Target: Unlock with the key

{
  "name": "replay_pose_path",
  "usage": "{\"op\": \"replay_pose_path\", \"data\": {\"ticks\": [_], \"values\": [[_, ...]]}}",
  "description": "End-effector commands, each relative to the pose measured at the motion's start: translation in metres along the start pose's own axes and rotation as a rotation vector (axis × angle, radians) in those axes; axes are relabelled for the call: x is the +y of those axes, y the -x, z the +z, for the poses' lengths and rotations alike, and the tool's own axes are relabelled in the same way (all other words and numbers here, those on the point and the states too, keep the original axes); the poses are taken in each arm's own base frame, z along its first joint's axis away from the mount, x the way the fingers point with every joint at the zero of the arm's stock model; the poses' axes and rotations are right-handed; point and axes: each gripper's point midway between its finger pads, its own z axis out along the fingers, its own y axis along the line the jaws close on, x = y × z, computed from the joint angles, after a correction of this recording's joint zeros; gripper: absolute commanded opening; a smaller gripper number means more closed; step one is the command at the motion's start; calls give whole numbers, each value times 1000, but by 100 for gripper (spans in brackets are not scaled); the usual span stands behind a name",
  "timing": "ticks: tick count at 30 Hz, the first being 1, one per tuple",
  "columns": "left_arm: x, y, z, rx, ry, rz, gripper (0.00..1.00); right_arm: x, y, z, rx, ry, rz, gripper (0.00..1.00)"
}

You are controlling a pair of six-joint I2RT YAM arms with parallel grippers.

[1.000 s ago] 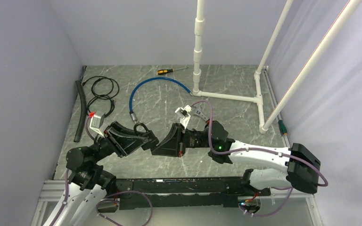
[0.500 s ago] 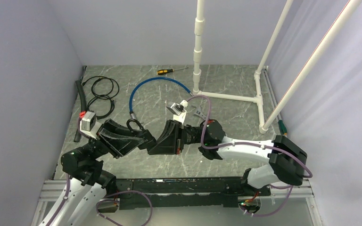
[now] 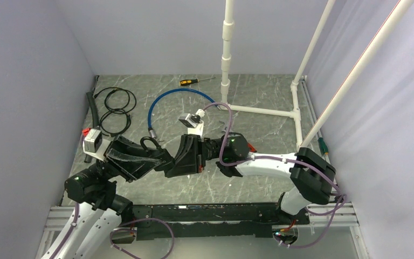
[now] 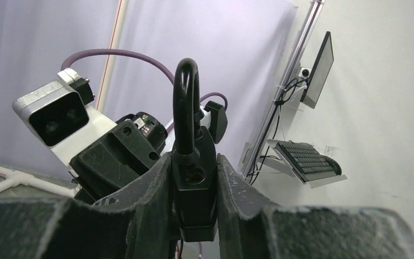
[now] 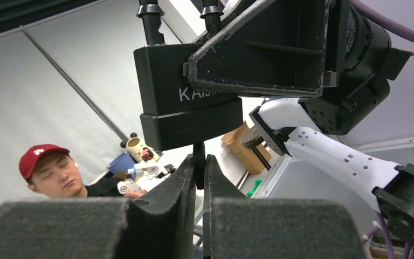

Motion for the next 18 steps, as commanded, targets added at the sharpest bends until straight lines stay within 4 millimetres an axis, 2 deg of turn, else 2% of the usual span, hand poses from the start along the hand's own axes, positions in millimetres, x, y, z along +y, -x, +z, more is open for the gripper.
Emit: {"op": "replay_pose_path", "data": {"ticks": [1, 4, 7, 10, 11, 15, 18], "values": [[10, -31, -10, 156, 25, -6, 0, 72, 26, 10, -80, 248, -144, 0], [10, -31, -13, 156, 57, 1, 0, 67, 23, 10, -63, 217, -139, 4], [11, -31, -15, 153, 83, 6, 0, 60, 21, 10, -50, 169, -144, 19], [21, -31, -17, 159, 161, -9, 0, 54, 17, 6, -41, 111, -152, 33], [26, -31, -18, 164, 201, -15, 0, 50, 14, 4, -37, 85, -153, 36], [40, -30, -21, 155, 296, -45, 0, 35, 3, -9, -31, -35, -169, 56], [49, -30, -23, 136, 338, -74, 0, 20, -6, -22, -31, -147, -187, 66]]}}
